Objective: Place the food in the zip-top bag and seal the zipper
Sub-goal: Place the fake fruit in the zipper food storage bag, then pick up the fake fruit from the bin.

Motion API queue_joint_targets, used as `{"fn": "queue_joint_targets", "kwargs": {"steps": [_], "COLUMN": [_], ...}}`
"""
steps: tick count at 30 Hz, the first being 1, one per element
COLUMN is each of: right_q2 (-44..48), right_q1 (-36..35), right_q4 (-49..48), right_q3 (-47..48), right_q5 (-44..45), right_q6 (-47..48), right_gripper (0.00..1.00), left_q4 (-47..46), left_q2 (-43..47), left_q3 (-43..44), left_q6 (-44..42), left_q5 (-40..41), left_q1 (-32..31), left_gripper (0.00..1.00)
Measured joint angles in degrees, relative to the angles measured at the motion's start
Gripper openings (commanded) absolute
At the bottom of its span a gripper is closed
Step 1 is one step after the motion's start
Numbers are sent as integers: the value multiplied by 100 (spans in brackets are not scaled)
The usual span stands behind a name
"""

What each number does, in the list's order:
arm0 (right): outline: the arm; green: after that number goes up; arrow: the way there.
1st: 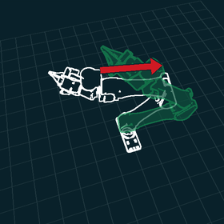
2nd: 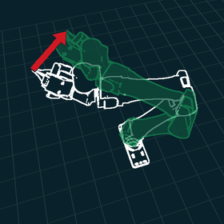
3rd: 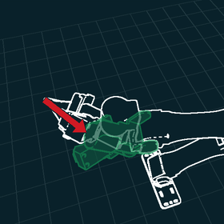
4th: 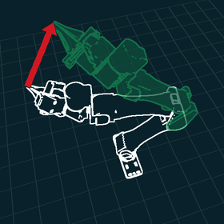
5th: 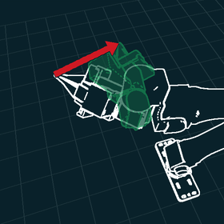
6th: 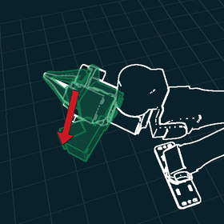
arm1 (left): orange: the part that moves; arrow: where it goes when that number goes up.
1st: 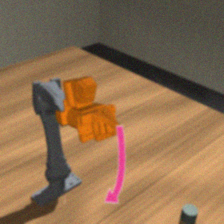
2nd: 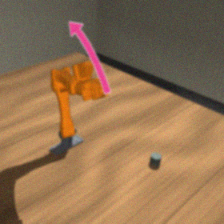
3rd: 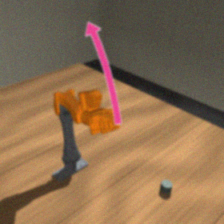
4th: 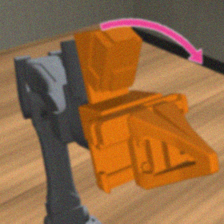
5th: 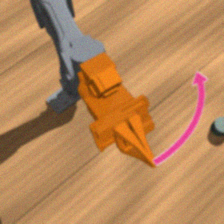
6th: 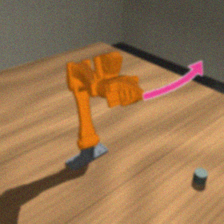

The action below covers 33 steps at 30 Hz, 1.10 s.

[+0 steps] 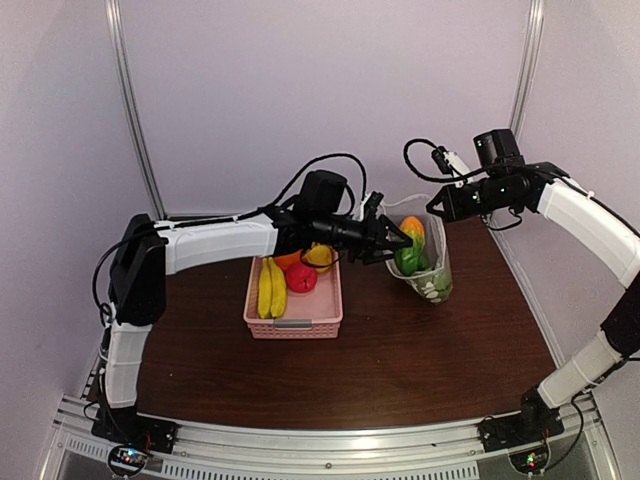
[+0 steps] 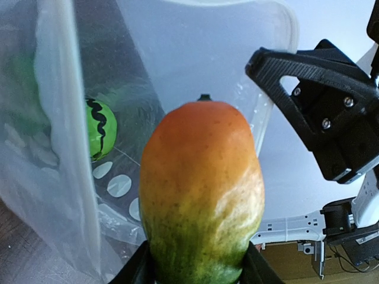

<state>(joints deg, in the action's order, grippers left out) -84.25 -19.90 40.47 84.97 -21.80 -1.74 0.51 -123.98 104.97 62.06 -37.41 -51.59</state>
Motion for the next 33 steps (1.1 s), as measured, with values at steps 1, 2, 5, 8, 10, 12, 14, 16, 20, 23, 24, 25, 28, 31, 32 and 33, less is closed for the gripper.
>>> {"fn": "queue_joint_targets", "kwargs": {"steps": [1,2,5,8,10,12,14,16,20,23,24,25,28,31,32,33], "right_q2": [15,28,72,83,90,111,122,127,133,133,133,133,133,133,133,144], "right_q1": [0,-2,-9,-13,-13,-13,-13,-11,-11,-11,-11,-11,31,162,208,238], "right_q4": [-2,-4,-7,-7,-4,0,2,-2,-26,-33,-37,-39,-26,7,-13,-55], "right_q3": [-2,-7,-13,-17,-17,-17,-17,-20,-61,-94,-94,-94,-83,11,48,72], "right_q5": [-4,-9,-31,-46,-46,-44,-42,-42,-42,-26,-9,24,175,459,599,737], "right_q6": [0,0,0,0,-2,-2,-2,-2,-2,2,7,15,85,223,273,310], "right_gripper": [0,0,0,0,0,0,0,0,0,0,0,0,0,0,0,0], "left_q4": [109,136,26,-133,-122,-83,-90,-48,396,1095,1281,1526,2155,2767,3001,3161], "left_q2": [-33,-52,-52,-55,-68,-70,-61,-9,269,765,940,1215,1779,2061,2092,2090], "left_q3": [105,188,323,409,538,734,881,903,791,549,446,254,-138,-452,-612,-728], "left_q6": [101,195,472,704,723,667,533,308,-448,-1200,-1416,-1725,-2288,-2629,-2712,-2752], "left_q5": [9,20,68,116,133,149,149,149,278,811,994,1311,2081,2839,3178,3407], "left_q1": [0,2,4,7,7,7,7,7,7,7,7,13,44,146,210,254], "left_gripper": [53,61,97,98,98,98,98,98,98,98,97,95,90,89,89,89]}}
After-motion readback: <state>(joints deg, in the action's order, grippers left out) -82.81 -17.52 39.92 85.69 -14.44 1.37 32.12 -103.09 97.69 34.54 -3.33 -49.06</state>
